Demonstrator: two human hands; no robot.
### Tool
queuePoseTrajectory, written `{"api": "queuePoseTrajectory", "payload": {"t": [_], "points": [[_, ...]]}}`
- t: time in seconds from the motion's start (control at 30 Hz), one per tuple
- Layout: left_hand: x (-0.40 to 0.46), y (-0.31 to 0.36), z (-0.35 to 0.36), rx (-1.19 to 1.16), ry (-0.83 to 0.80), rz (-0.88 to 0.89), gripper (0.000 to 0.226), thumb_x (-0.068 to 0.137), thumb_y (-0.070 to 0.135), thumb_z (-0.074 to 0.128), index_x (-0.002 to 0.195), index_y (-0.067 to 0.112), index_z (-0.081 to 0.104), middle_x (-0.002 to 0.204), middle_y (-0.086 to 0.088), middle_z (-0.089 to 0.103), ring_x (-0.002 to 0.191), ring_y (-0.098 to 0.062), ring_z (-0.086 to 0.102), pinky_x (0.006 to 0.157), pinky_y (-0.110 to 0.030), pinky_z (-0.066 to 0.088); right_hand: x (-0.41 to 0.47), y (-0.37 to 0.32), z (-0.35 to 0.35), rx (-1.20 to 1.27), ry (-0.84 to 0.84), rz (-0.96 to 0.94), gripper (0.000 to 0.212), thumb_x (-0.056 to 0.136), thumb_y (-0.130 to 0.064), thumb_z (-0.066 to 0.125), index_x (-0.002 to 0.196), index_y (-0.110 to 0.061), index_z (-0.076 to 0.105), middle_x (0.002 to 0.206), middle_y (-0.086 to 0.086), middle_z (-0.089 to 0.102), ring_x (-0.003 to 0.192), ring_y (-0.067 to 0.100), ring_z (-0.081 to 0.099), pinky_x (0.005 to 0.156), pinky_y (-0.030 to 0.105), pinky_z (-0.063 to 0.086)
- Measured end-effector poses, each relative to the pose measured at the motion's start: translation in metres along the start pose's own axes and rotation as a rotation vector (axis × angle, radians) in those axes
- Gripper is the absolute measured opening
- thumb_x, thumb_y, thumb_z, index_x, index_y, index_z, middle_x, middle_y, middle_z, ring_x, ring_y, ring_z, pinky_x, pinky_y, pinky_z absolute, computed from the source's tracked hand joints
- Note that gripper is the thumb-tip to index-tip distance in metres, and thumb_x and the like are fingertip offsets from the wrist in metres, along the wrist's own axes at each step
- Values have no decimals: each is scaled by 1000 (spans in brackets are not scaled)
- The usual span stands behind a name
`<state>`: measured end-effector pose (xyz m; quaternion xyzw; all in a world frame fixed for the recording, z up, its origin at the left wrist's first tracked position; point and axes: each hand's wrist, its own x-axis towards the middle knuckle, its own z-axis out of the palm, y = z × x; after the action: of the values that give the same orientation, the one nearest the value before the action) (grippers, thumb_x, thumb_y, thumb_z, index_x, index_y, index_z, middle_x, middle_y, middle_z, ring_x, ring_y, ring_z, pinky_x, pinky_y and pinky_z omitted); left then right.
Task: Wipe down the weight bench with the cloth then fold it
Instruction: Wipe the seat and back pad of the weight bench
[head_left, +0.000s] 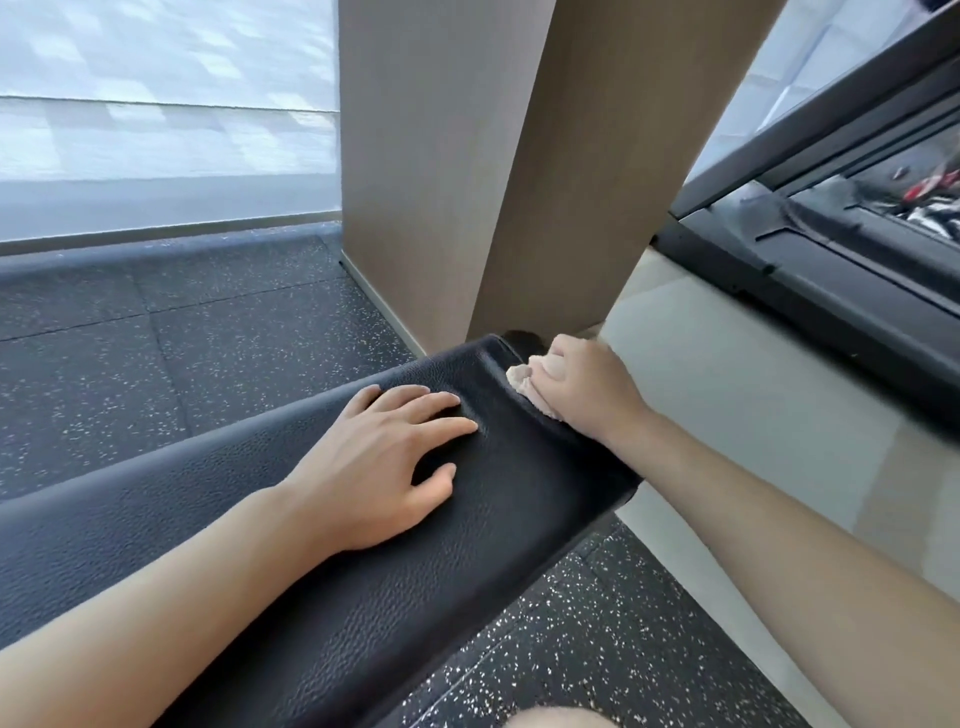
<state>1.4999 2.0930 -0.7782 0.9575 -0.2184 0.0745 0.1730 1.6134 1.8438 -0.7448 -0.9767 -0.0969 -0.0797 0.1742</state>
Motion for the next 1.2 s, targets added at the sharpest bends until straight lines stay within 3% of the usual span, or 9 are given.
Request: {"api": "queuePoseTrajectory", "payload": {"t": [0.17,0.4,0.5,0.73,0.8,0.87,0.93,1.07,1.2], "points": [[15,-2,6,30,-28,24,57,95,63,36,151,50,40,162,21,35,152,-10,26,124,-46,22,-44,37,-16,-41,0,-51,33,90,-42,65,74,-18,49,57,-4,49,61,32,51,57,38,44],[47,11,17,51,-58,15,59,95,63,32,153,51,35,164,21,31,154,-13,24,124,-51,21,60,18,18,-3,73,-27,26,89,-41,56,79,-17,57,79,7,67,78,36,61,67,41,52],[70,21,24,39,-54,11,56,95,61,36,150,48,40,161,20,35,152,-13,28,122,-52,23,92,17,26,60,63,0,26,87,-35,56,77,-11,59,76,8,65,79,38,60,68,42,53],[73,22,23,19,-36,22,51,95,58,42,146,49,45,158,21,40,149,-11,32,125,-46,22,44,61,4,205,30,61,33,87,-37,67,69,-12,56,66,3,59,72,29,57,66,38,47],[73,23,23,17,-38,17,51,95,58,42,145,49,45,158,22,40,149,-11,32,125,-45,21,2,85,-11,245,35,113,36,87,-36,70,68,-12,52,60,0,53,61,22,55,57,35,44],[73,24,23,17,-40,11,51,95,58,42,145,50,45,158,22,40,149,-10,32,125,-46,22,-42,99,-24,322,33,174,34,90,-33,70,69,-12,54,55,0,53,40,12,52,37,27,38],[73,23,23,17,-40,6,51,95,58,43,145,50,45,158,22,40,149,-10,32,124,-48,23,-68,101,-29,393,54,208,31,91,-30,69,70,-12,55,54,5,57,29,18,52,29,23,34],[72,24,21,22,-58,7,52,95,57,43,146,48,46,158,21,41,150,-11,32,124,-48,24,-74,69,-25,321,109,141,30,88,-37,71,70,-18,56,57,6,59,47,25,59,40,28,39],[57,21,12,-27,-88,-8,55,95,54,42,149,43,49,160,16,41,151,-12,32,126,-41,23,-90,-11,0,157,99,-143,40,84,-43,70,70,-21,40,63,1,59,60,32,59,52,33,37]]}}
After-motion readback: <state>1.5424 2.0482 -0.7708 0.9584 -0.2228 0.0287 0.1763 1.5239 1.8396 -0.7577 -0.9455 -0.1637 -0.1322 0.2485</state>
